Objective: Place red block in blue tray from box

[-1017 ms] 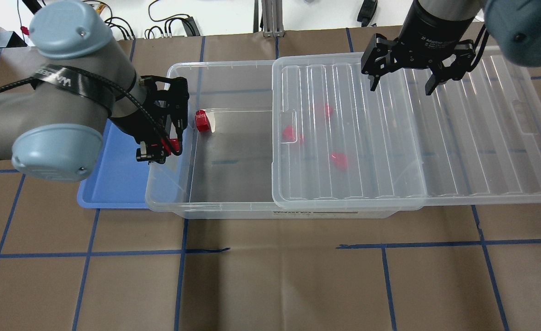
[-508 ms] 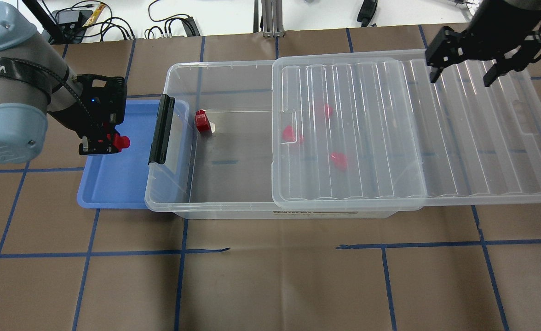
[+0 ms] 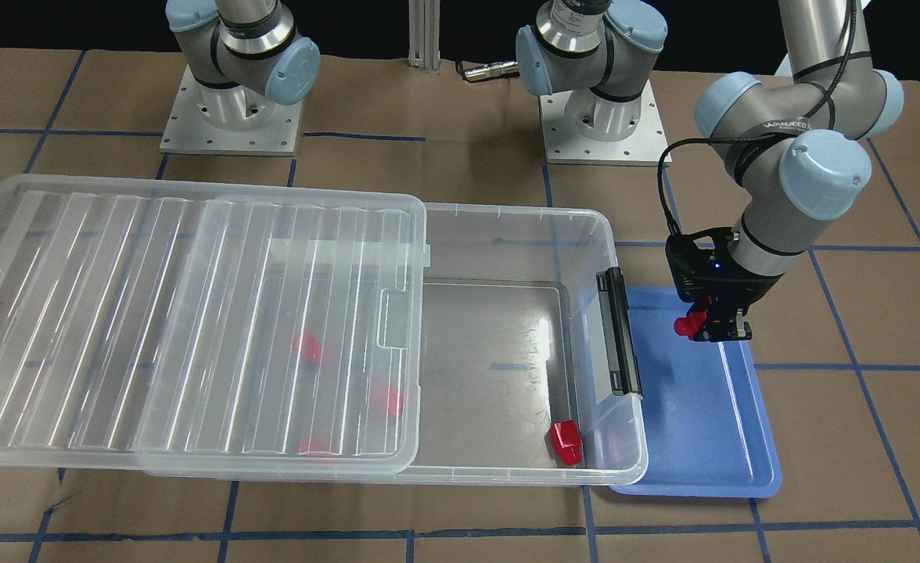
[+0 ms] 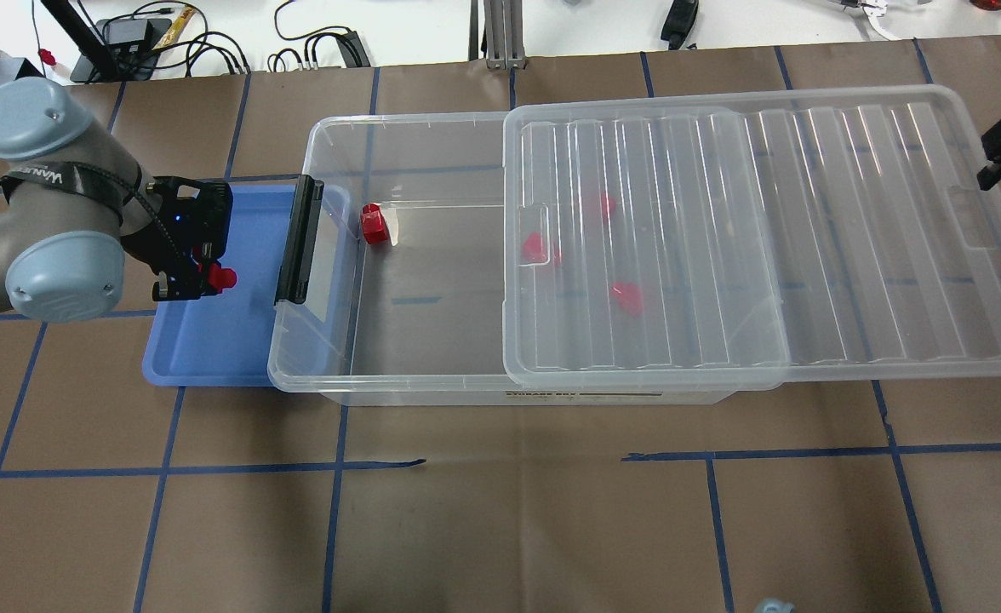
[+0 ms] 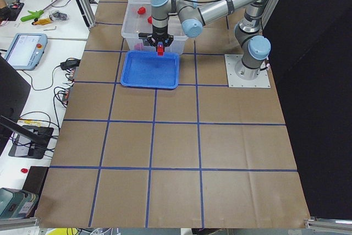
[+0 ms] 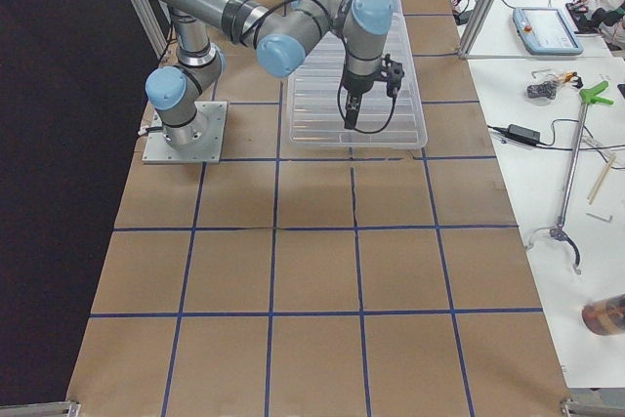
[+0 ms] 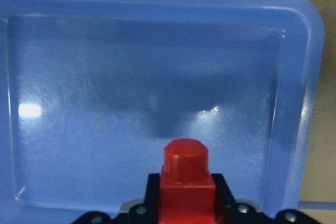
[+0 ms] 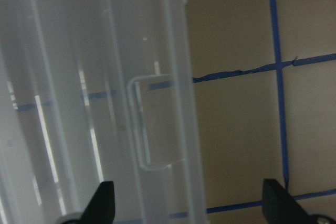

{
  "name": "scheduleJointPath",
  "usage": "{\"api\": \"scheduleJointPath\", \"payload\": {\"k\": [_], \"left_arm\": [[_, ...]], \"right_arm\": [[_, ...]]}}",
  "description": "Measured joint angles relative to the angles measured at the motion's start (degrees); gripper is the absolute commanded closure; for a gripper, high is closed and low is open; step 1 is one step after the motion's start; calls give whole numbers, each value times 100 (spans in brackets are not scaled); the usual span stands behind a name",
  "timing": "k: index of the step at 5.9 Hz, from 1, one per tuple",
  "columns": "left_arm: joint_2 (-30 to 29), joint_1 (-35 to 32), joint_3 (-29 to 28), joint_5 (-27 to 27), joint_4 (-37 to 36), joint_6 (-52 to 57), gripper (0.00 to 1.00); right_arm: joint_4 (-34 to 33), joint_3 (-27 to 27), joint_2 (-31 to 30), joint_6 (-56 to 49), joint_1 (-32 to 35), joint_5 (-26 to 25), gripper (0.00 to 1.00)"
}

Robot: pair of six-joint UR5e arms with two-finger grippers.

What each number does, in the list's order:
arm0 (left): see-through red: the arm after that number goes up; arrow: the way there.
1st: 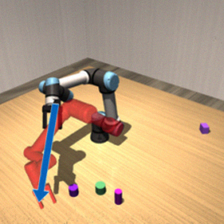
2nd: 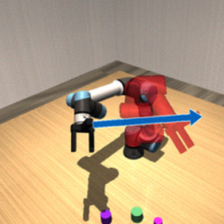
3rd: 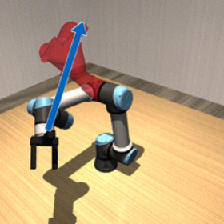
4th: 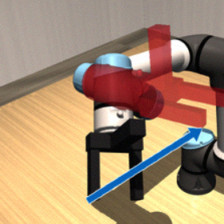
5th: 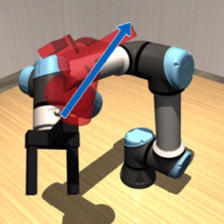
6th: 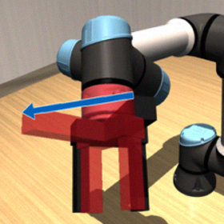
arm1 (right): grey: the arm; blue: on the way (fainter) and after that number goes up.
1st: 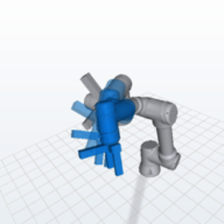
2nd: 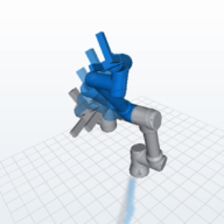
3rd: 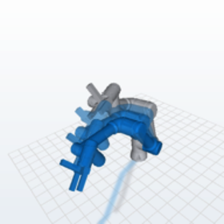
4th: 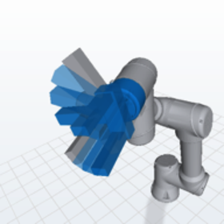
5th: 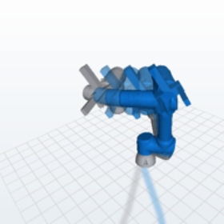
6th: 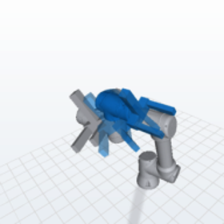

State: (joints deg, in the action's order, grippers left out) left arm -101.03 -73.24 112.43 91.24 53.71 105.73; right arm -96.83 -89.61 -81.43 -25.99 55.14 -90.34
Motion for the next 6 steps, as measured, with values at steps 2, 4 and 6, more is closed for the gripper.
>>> {"api": "scheduleJointPath", "payload": {"k": [2,4,6], "left_arm": [[-641,73,104,-4,-669,62,82],[-923,74,85,-26,-904,67,3],[-788,37,-20,-22,-670,-47,3]], "right_arm": [[-344,-69,274,-534,-543,-392,0],[-865,-489,297,-548,-622,-564,0],[-1194,-877,207,-401,-615,-524,0]]}}
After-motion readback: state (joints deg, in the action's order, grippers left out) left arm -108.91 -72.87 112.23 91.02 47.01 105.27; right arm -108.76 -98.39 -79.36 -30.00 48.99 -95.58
